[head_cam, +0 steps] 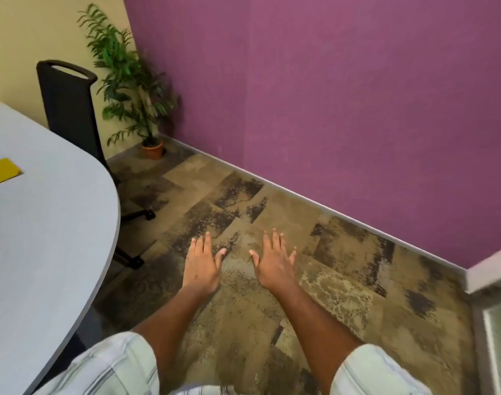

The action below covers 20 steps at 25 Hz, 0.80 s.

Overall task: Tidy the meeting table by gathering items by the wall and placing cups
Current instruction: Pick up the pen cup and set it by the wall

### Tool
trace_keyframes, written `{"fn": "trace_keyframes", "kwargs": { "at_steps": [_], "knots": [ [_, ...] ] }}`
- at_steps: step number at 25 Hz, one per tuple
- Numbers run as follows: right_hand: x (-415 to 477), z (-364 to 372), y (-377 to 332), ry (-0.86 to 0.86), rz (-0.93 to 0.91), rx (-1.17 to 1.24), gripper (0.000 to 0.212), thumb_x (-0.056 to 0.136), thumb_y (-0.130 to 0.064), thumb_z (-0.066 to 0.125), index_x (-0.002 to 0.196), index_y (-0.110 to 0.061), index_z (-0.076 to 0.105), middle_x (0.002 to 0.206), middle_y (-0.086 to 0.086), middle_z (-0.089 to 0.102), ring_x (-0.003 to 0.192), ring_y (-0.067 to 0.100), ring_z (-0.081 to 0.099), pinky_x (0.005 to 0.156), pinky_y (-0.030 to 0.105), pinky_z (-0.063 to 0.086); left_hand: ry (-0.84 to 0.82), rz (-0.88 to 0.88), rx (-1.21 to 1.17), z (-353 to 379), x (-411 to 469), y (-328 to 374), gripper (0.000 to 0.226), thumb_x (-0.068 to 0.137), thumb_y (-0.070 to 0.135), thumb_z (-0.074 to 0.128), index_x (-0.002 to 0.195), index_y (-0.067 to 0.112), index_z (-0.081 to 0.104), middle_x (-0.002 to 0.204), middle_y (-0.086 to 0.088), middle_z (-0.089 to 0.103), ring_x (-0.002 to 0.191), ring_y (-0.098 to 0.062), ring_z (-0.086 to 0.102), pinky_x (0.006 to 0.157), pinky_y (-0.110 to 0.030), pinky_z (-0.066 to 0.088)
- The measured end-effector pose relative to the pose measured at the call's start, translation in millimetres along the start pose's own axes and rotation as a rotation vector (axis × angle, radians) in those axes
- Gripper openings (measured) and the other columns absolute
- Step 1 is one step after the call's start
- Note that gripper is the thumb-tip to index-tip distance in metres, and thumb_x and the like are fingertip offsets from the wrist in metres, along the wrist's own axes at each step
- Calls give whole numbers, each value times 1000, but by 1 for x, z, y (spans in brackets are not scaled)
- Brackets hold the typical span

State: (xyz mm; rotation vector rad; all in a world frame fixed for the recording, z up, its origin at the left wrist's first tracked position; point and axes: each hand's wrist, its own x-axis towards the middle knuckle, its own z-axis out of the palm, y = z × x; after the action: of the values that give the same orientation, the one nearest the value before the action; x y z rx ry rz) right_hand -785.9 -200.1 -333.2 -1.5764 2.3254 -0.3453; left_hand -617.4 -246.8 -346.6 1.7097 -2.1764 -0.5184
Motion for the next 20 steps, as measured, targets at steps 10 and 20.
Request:
{"fn": "trace_keyframes", "kwargs": {
  "at_steps": [10, 20],
  "knots": [
    [242, 15, -72, -94, -143, -38, 69, 97, -56, 26, 153, -20, 6, 162, 3, -6, 148, 22, -8, 115, 57, -1, 113, -134, 19, 8, 216, -46, 61, 97, 48, 28, 150, 19, 17, 157, -19, 12, 146, -34, 9, 120, -41, 14],
    [476, 23, -214, -95, -189, -17, 68, 97, -55, 27, 153, -18, 10, 162, 4, 0, 149, 23, -2, 115, 56, 4, 141, -210, -8, -43, 471, -125, 69, 98, 47, 29, 150, 6, 12, 157, -14, 15, 147, -28, 8, 121, -36, 8]
  ]
}}
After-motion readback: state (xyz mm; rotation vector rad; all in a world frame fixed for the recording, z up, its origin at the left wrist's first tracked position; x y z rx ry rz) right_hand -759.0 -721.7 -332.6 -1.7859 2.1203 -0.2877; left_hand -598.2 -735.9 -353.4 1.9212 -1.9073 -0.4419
